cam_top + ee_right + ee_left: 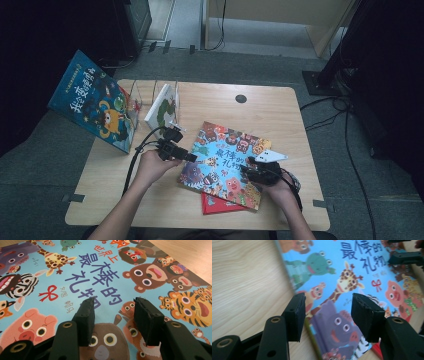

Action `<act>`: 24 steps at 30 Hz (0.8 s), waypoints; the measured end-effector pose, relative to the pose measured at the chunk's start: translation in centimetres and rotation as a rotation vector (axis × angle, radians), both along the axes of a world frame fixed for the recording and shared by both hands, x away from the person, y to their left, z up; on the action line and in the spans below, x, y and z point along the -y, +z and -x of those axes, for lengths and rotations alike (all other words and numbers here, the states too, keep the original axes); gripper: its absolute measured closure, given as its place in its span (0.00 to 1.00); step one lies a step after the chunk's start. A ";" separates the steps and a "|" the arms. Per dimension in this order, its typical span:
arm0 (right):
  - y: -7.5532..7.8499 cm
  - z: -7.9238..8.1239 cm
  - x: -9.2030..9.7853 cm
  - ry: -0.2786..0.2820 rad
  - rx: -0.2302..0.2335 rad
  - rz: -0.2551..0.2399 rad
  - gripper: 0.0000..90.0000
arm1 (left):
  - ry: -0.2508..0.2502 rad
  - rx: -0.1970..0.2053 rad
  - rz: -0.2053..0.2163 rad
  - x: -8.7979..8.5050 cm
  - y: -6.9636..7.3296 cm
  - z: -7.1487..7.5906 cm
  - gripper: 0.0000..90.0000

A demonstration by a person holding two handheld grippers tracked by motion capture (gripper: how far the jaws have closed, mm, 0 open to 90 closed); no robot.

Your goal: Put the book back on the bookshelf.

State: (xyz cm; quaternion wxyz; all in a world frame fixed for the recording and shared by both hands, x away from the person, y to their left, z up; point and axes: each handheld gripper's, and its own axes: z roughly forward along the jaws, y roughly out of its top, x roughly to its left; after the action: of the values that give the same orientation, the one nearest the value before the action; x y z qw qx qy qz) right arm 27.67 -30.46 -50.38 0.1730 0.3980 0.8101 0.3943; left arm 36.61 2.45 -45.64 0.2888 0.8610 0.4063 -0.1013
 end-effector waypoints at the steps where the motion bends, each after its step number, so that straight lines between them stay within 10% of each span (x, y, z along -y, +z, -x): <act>1: 0.0 0.0 0.0 -0.003 -0.001 -0.004 0.58 | -0.001 0.001 0.004 0.3 -0.1 0.1 0.51; 24: 0.0 0.4 0.7 -0.011 -0.008 -0.013 0.67 | -0.007 0.019 0.003 1.6 -1.5 0.4 0.60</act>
State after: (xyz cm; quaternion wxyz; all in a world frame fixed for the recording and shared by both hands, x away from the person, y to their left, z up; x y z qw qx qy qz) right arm 27.26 -31.20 -50.34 0.1695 0.4052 0.8059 0.3969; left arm 36.21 0.82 -47.19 0.2937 0.8628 0.4005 -0.0947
